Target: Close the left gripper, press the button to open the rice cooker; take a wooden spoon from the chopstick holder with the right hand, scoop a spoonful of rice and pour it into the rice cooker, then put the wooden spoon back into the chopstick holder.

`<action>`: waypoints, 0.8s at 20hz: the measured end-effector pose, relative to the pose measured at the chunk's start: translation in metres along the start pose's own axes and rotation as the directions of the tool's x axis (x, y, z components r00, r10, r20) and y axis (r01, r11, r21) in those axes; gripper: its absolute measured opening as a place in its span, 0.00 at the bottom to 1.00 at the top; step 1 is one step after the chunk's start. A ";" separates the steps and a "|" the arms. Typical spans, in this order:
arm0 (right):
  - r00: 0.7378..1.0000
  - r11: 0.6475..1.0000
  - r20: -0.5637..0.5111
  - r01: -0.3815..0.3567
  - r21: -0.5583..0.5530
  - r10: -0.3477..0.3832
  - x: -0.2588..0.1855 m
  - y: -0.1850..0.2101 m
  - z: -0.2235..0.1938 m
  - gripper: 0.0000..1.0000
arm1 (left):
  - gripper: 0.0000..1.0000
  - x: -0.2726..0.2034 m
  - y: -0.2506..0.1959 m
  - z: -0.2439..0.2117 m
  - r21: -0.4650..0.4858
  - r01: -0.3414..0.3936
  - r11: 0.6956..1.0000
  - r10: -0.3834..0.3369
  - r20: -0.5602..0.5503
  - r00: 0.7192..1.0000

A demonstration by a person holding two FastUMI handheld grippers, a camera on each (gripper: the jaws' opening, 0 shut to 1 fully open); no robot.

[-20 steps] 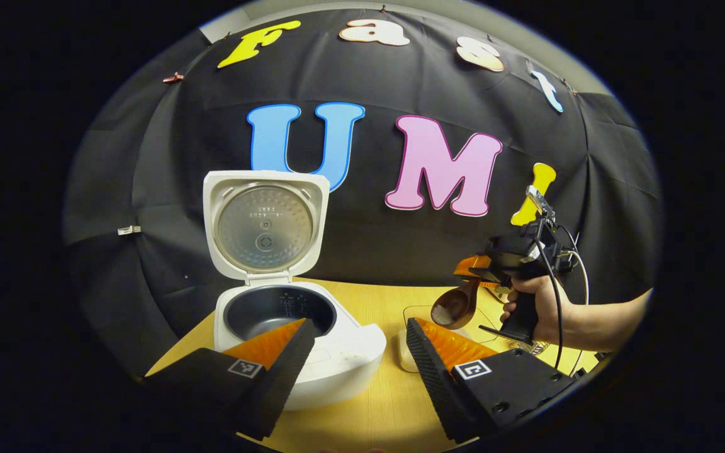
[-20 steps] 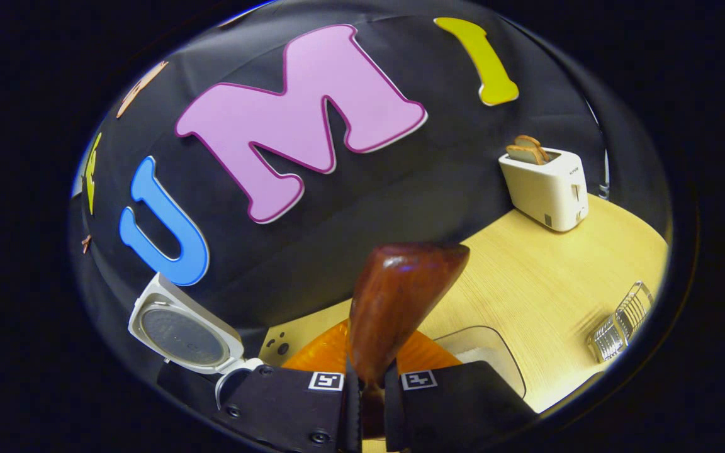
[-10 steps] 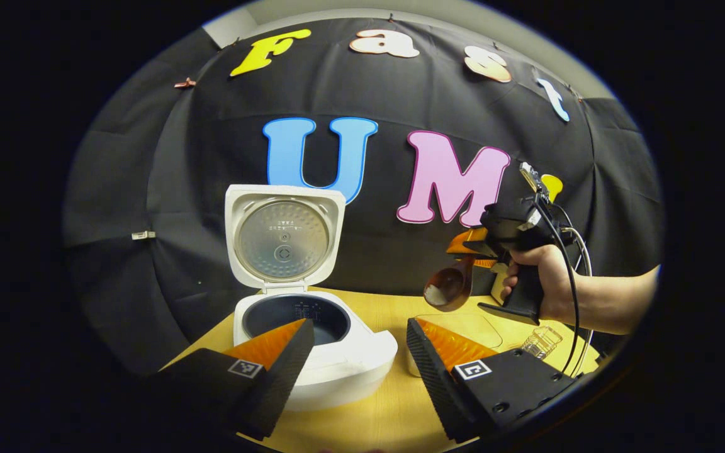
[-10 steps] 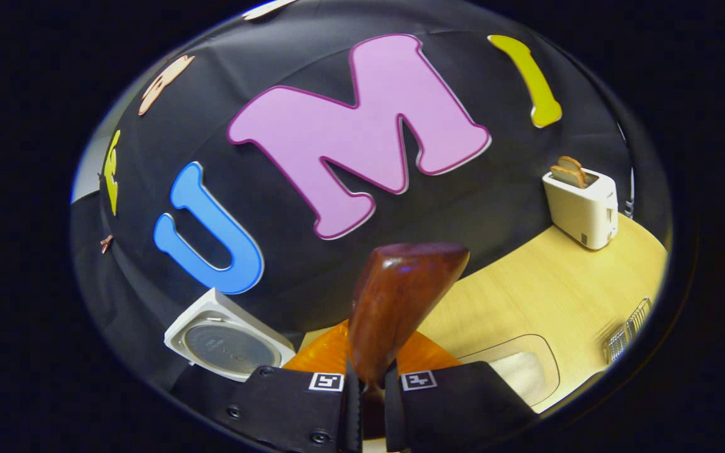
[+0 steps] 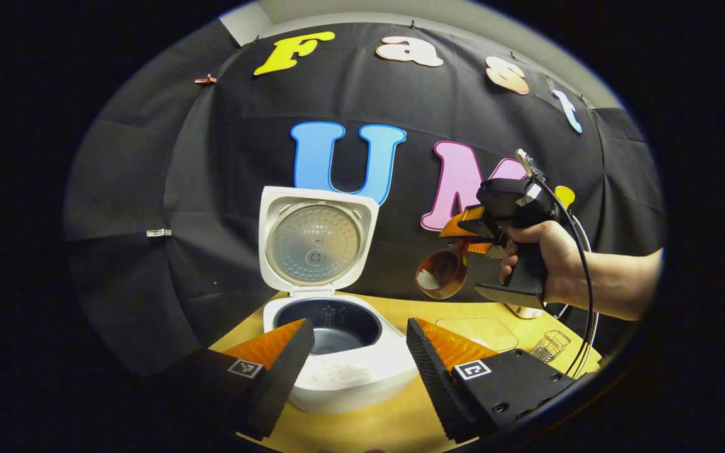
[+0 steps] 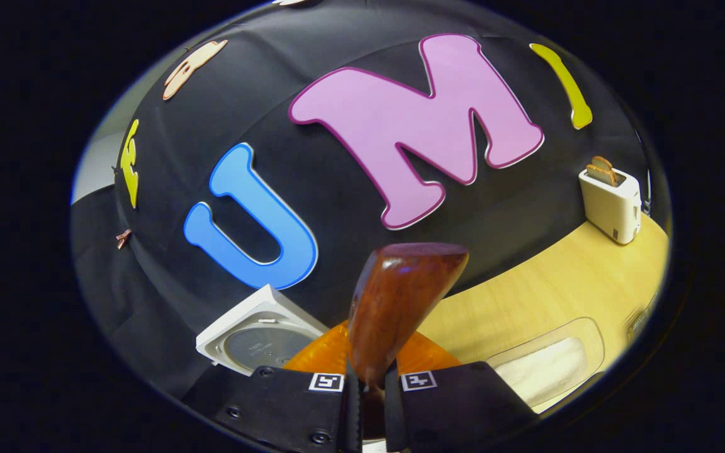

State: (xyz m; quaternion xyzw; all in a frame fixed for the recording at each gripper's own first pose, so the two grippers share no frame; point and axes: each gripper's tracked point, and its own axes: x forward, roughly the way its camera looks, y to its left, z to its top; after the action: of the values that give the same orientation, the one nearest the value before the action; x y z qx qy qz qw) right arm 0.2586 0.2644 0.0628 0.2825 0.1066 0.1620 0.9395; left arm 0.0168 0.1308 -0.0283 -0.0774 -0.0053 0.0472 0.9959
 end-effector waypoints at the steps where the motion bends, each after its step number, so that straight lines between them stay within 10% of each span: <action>1: 1.000 1.000 -0.010 -0.007 0.000 0.007 0.003 0.008 -0.007 0.18 | 0.95 -0.001 0.007 0.000 0.002 -0.007 1.000 0.007 0.001 1.000; 16: 0.986 0.979 -0.139 -0.115 -0.171 0.091 0.059 0.079 -0.112 0.18 | 0.95 -0.014 0.080 -0.012 -0.046 -0.162 0.986 0.161 -0.026 0.987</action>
State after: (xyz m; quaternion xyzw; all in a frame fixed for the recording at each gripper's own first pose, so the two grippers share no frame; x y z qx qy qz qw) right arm 0.2614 0.4036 0.0090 0.1911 0.1382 0.2375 0.9423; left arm -0.0042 0.2062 -0.0524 -0.1019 0.0108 0.1267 0.9866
